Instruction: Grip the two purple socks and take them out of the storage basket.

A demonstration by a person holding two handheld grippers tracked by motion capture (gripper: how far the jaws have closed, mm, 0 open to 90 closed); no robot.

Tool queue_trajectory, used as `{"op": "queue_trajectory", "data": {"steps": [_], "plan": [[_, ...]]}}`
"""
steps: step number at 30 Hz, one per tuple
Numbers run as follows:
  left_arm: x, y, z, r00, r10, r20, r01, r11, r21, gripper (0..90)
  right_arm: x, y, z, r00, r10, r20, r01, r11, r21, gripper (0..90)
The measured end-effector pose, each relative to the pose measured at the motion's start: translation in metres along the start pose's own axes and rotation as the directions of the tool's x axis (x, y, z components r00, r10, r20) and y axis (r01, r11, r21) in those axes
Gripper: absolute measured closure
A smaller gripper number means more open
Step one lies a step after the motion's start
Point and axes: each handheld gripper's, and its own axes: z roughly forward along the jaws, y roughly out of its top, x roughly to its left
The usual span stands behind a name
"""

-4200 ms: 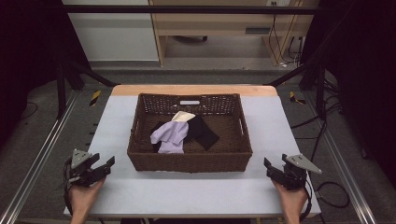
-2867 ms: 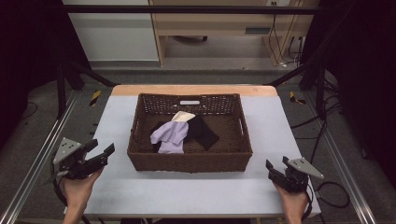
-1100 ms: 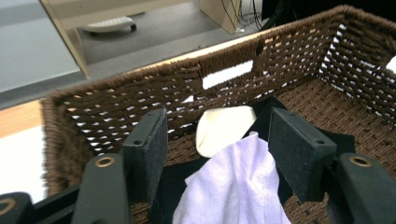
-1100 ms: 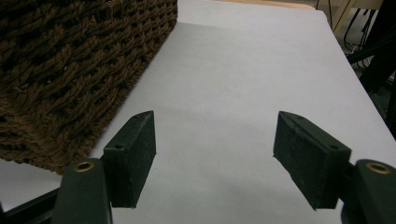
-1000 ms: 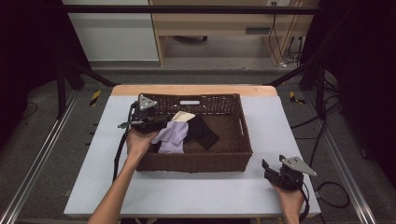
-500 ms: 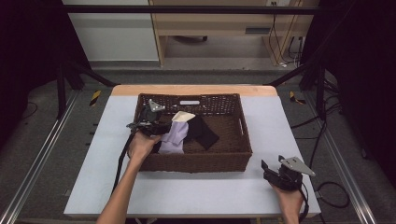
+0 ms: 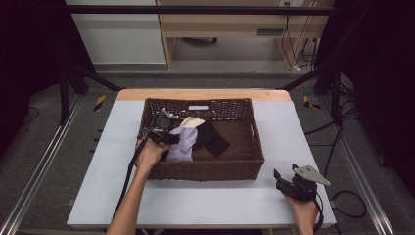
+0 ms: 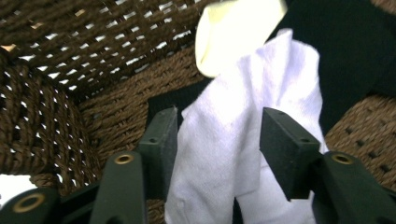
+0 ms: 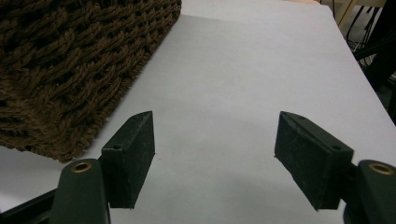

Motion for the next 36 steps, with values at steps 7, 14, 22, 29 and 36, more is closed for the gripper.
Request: {"op": "queue_trajectory", "data": {"steps": [7, 14, 22, 29, 36], "plan": [[0.001, 0.0, 0.005, 0.9995, -0.011, 0.03, 0.01, 0.9982, 0.06, 70.7, 0.0, 0.0, 0.0, 1.0, -0.002, 0.001, 0.002, 1.0, 0.004, 28.6], [0.003, 0.0, 0.001, 0.9984, -0.017, 0.054, 0.016, 0.9997, 0.016, 85.6, 0.0, 0.0, 0.0, 1.0, -0.002, 0.003, 0.002, 1.0, 0.006, 28.7], [0.008, -0.006, -0.021, 0.9953, -0.039, 0.089, 0.057, 0.9756, -0.212, 85.8, -0.001, -0.001, 0.0, 1.0, -0.002, 0.009, 0.002, 1.0, 0.003, 28.7], [0.007, -0.01, -0.031, 0.9972, -0.017, 0.072, 0.04, 0.9465, -0.32, 85.9, -0.002, -0.001, 0.001, 0.9998, 0.011, 0.018, -0.011, 1.0, 0.01, 29.5], [0.017, -0.011, -0.04, 0.9866, -0.075, 0.145, 0.128, 0.9056, -0.404, 86.2, -0.002, -0.001, 0.001, 0.9997, 0.017, 0.016, -0.017, 1.0, 0.008, 31.6]]}}
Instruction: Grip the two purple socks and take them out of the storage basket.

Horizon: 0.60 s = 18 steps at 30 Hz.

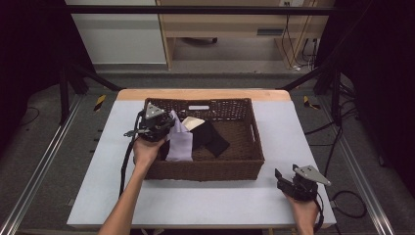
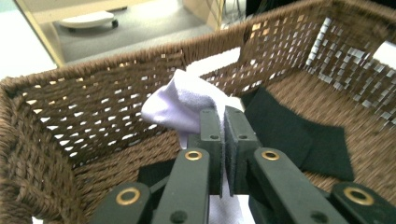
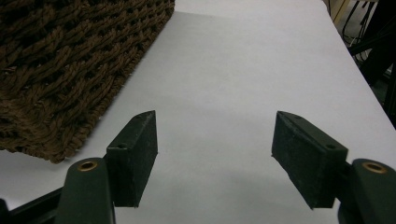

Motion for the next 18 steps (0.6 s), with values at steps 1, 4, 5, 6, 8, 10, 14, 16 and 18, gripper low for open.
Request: {"op": "queue_trajectory", "data": {"steps": [1, 4, 5, 6, 8, 10, 14, 16, 18], "plan": [[-0.001, 0.0, -0.002, 0.9999, 0.012, -0.009, -0.012, 0.9998, -0.016, 86.2, -0.001, 0.0, 0.0, 1.0, -0.001, 0.001, 0.001, 1.0, -0.002, 31.7], [-0.004, 0.002, -0.006, 0.9996, 0.027, 0.002, -0.027, 0.9985, -0.048, 86.3, -0.001, 0.0, 0.0, 1.0, 0.001, 0.002, -0.001, 1.0, -0.012, 31.8], [-0.006, 0.003, -0.008, 0.999, 0.044, -0.007, -0.044, 0.9968, -0.067, 86.3, 0.0, 0.001, 0.0, 1.0, 0.0, 0.003, 0.0, 1.0, -0.014, 32.0], [-0.006, 0.004, -0.012, 0.9993, 0.037, 0.002, -0.037, 0.9952, -0.091, 86.3, 0.0, 0.0, 0.0, 1.0, -0.004, 0.007, 0.005, 1.0, -0.017, 32.3], [-0.006, 0.006, -0.017, 0.9999, 0.013, 0.008, -0.012, 0.9938, -0.11, 86.2, 0.001, 0.0, 0.0, 0.9999, -0.008, 0.006, 0.008, 1.0, -0.011, 32.5], [-0.006, 0.009, -0.022, 0.9997, -0.003, 0.023, 0.005, 0.9923, -0.124, 86.3, 0.002, 0.0, 0.001, 0.9999, -0.011, 0.006, 0.011, 1.0, -0.004, 32.7], [-0.008, 0.013, -0.032, 0.9994, -0.004, 0.035, 0.009, 0.9897, -0.143, 86.3, 0.003, 0.0, 0.001, 0.9995, -0.027, 0.015, 0.027, 1.0, -0.003, 33.2], [-0.013, 0.016, -0.044, 0.9982, -0.001, 0.061, 0.011, 0.9864, -0.164, 86.3, 0.004, 0.0, 0.001, 0.9991, -0.035, 0.023, 0.035, 0.999, -0.007, 33.6], [-0.016, 0.016, -0.053, 0.9968, -0.007, 0.08, 0.021, 0.9838, -0.178, 86.2, 0.003, 0.0, 0.0, 0.9995, -0.025, 0.019, 0.025, 1.0, -0.015, 33.5]]}}
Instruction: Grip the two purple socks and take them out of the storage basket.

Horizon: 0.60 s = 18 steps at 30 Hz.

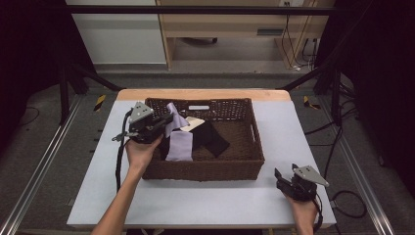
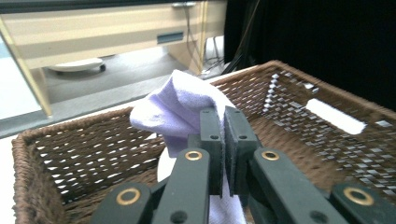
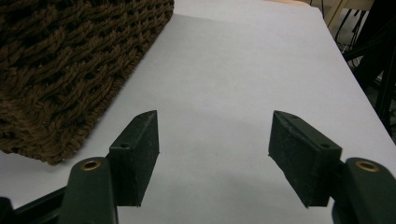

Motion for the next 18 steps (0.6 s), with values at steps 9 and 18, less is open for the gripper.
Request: {"op": "queue_trajectory", "data": {"steps": [9, 18], "plan": [[-0.022, 0.01, -0.039, 0.9967, 0.026, 0.077, -0.023, 0.9992, -0.032, 86.3, -0.001, 0.0, -0.001, 1.0, 0.005, -0.002, -0.005, 1.0, -0.006, 36.0], [-0.043, 0.01, -0.066, 0.9871, 0.077, 0.14, -0.069, 0.996, -0.056, 86.2, -0.001, -0.001, -0.001, 1.0, 0.003, -0.006, -0.003, 1.0, -0.011, 39.4]]}}
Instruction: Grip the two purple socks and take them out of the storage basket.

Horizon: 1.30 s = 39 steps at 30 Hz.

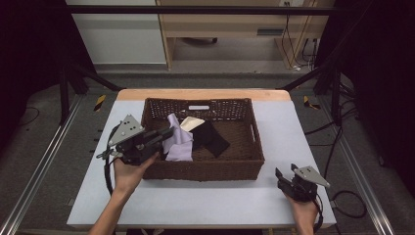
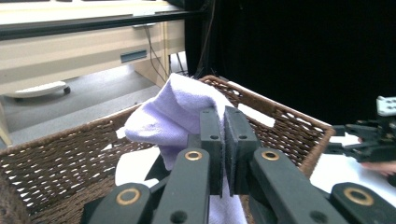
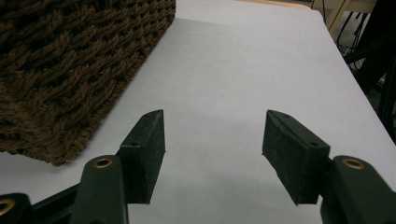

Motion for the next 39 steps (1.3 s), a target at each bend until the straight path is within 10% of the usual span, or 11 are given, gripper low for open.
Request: {"op": "queue_trajectory", "data": {"steps": [20, 32, 39], "plan": [[-0.038, -0.02, -0.037, 0.9927, 0.09, 0.08, -0.091, 0.9958, 0.013, 86.1, 0.0, 0.0, 0.0, 0.9999, 0.007, 0.008, -0.006, 1.0, -0.002, 39.0], [-0.051, -0.068, -0.042, 0.9889, 0.071, 0.13, -0.088, 0.9877, 0.129, 86.1, 0.0, 0.0, 0.0, 0.9999, 0.003, 0.014, -0.003, 1.0, -0.005, 38.8], [-0.055, -0.098, -0.034, 0.9883, 0.059, 0.141, -0.09, 0.9695, 0.228, 86.1, -0.001, 0.0, -0.001, 0.9998, 0.016, 0.01, -0.016, 1.0, -0.002, 38.7]]}}
